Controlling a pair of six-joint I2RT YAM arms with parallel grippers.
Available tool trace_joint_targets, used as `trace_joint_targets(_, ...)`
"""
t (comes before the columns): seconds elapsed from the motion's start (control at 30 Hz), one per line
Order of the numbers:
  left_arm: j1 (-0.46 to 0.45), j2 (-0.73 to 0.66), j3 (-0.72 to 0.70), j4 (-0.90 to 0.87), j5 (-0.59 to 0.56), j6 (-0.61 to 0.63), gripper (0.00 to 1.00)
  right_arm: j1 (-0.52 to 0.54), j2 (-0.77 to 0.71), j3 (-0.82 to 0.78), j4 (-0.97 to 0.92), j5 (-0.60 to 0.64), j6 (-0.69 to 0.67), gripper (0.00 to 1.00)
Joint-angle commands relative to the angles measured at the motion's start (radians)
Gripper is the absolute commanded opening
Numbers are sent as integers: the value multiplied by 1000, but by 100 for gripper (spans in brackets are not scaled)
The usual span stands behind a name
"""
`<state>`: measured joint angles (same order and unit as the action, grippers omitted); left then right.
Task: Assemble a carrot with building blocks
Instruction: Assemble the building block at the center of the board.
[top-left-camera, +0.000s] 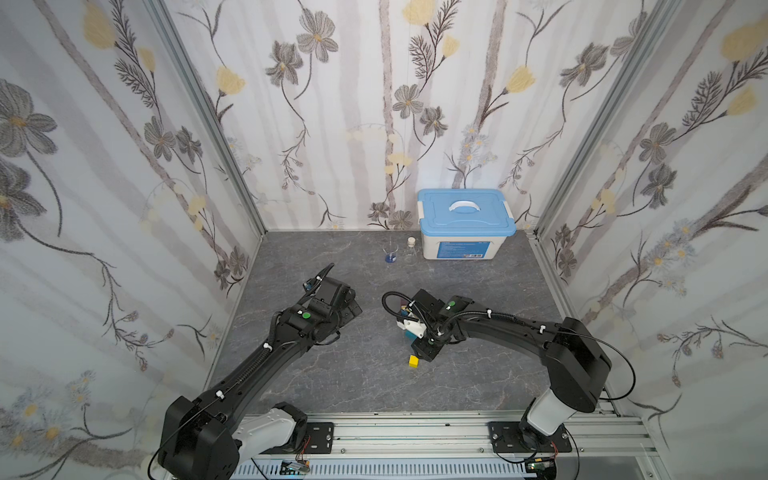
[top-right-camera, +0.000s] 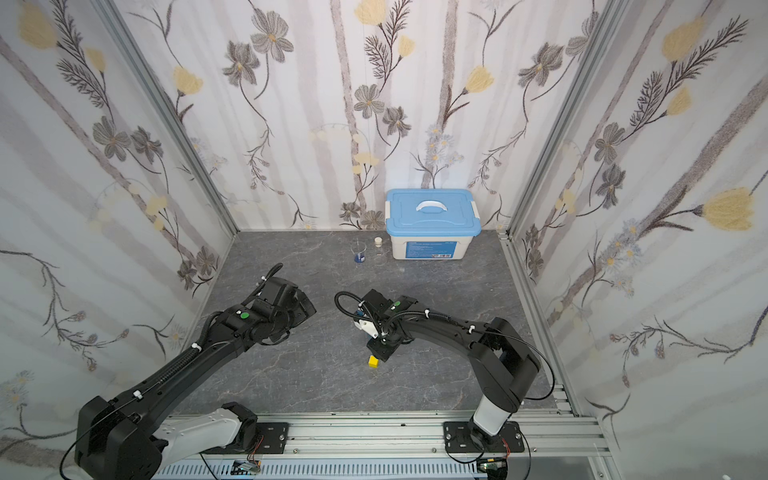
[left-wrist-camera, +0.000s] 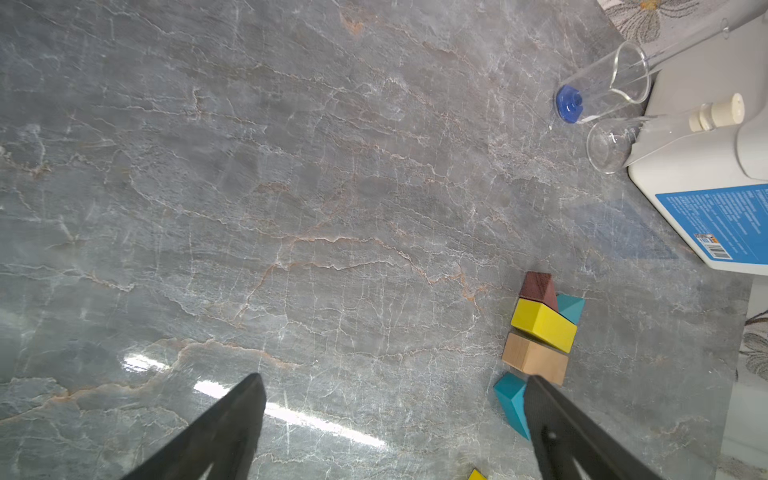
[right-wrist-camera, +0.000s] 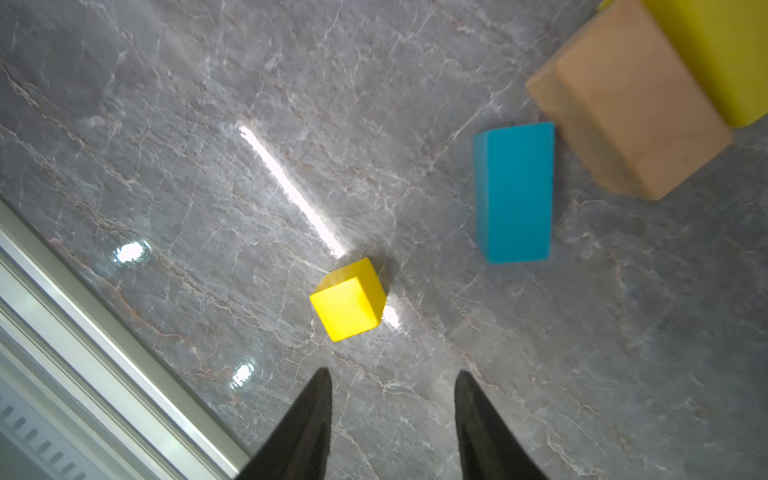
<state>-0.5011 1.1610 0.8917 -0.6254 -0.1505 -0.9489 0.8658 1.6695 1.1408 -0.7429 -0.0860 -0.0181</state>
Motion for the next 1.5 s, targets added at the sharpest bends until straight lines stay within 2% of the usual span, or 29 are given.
trace_joint_targets(0.0, 3, 17, 6, -26, -23, -3, 100, 28, 1, -21, 19, 20, 30, 51)
trace_joint_targets(0.2, 6, 9, -23, -36, -33, -46, 100, 82, 60, -9, 50, 48, 32, 58)
trace_joint_targets(0.63, 23, -65, -73, -37, -35, -76, 100, 108, 113, 10, 63, 71, 34, 59)
trace_joint_targets(0.97, 29, -66, -85, -25, -9, -76, 100, 108, 144, 39, 62, 75, 32, 58)
trace_joint_targets(1.23, 32, -64, -87, -15, 0, -71, 100, 108, 142, 13, 57, 133, 50, 39)
trace_joint_targets(1.33, 32, -56, -85, -8, 6, -70, 100, 107, 153, 26, 55, 155, 43, 23)
trace_joint_targets(1.47, 33, -44, -74, -7, 6, -65, 100, 92, 183, 55, 54, 181, 49, 16)
